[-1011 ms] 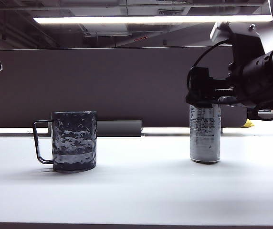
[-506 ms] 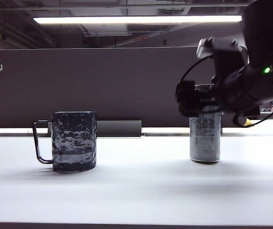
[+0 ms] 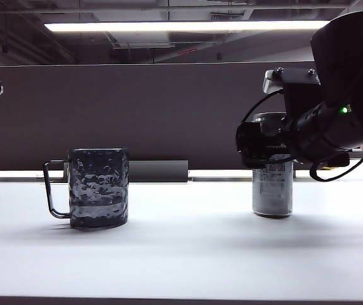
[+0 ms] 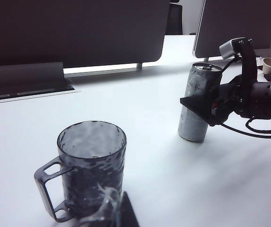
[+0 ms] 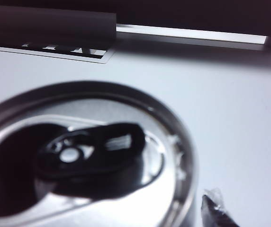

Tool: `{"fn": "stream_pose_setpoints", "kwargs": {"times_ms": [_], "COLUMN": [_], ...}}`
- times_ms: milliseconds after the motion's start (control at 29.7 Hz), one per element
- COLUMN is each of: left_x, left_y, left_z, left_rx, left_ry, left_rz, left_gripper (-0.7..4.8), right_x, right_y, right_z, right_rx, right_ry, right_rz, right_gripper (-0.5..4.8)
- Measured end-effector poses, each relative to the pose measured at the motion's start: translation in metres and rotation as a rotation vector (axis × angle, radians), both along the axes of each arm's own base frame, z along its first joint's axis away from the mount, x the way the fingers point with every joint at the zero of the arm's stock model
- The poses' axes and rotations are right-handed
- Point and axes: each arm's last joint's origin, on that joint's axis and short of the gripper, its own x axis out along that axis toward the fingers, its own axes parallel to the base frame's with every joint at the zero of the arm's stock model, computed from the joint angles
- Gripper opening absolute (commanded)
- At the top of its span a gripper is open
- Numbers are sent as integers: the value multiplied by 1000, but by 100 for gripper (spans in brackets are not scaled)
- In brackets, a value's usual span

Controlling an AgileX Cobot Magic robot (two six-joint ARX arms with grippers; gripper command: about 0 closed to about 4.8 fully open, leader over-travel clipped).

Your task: Pick up the metal can, pour some water into the cup, then place the can back on the table.

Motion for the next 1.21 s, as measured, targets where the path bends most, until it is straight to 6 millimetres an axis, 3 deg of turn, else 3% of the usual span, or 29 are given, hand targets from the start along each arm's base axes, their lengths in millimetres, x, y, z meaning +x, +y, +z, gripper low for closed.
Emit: {"fn": "stream_pose_setpoints", "kwargs": {"times_ms": [34, 135, 236, 337, 977, 1078, 1213], "left_x": [0, 0, 0, 0, 0, 0, 0], "left_y": [0, 0, 0, 0, 0, 0, 0], "left_z": [0, 0, 0, 0, 0, 0, 0], "left_rx": [0, 0, 0, 0, 0, 0, 0], "left_ry": [0, 0, 0, 0, 0, 0, 0], "left_rz": [0, 0, 0, 0, 0, 0, 0], "left_gripper": [-5, -5, -5, -5, -5, -5, -5], "right_x": [0, 0, 0, 0, 0, 0, 0], "right_y": [0, 0, 0, 0, 0, 0, 0], "right_z": [0, 0, 0, 0, 0, 0, 0], "right_rx": [0, 0, 0, 3, 4, 4, 3], "right_ry": [0, 0, -2, -1, -1, -1, 0], "right_rz": [0, 0, 0, 0, 6, 5, 9], "right_gripper": [475, 390, 383, 293, 290, 239, 237]}}
